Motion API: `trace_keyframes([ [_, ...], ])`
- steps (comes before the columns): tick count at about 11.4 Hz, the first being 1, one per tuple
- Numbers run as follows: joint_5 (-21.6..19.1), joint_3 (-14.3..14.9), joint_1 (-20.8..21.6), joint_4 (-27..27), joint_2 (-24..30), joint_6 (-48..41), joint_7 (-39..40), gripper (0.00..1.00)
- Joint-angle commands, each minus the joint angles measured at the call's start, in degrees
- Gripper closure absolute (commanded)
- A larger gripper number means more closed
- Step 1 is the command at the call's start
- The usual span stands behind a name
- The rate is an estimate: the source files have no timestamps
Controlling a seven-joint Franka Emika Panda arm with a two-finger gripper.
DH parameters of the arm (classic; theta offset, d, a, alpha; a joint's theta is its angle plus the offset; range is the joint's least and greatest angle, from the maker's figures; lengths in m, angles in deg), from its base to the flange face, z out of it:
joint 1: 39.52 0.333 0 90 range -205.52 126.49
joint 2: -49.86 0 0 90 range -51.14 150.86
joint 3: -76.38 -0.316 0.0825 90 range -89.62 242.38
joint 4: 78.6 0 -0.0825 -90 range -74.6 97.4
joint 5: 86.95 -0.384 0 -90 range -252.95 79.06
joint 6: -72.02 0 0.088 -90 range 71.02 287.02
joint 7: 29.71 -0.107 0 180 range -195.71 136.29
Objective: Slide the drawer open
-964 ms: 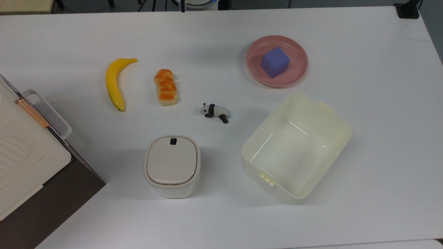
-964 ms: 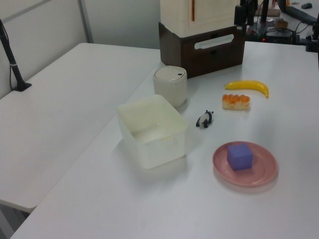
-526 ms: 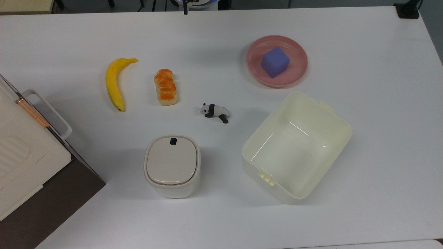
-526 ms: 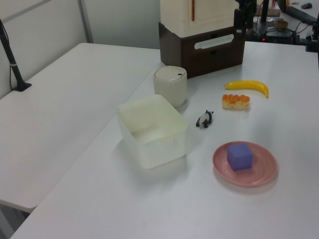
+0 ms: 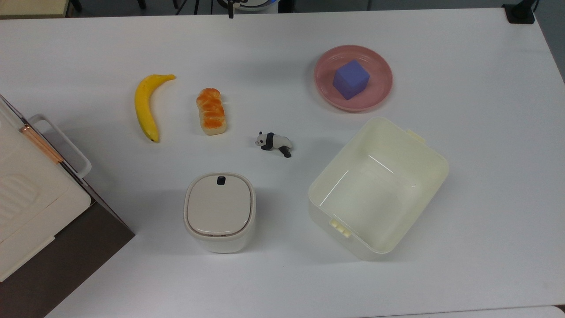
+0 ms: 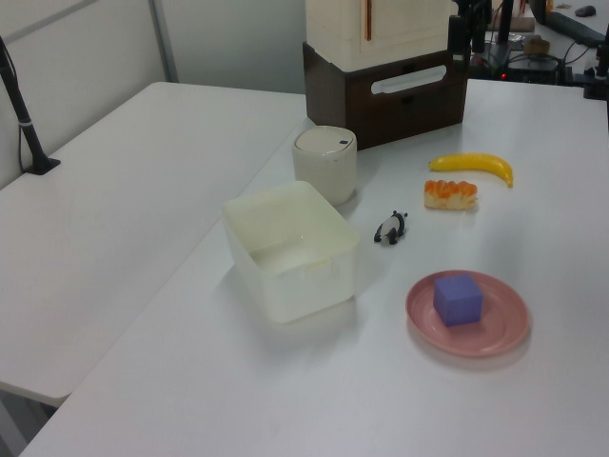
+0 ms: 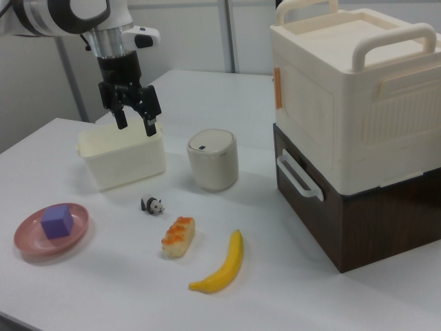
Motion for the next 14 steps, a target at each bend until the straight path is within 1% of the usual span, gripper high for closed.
trace_keyframes([
  [1,-1.09,0.51,-0.32,0.29,0.48,-1.61,1.39,0.0],
  [11,-1.27,0.16,-0.41,-0.42,0.39,-0.9,0.68,0.0],
  [14,-0.65,-0.02,-0.41,-0.42,0.3,-0.12,1.56,0.0],
])
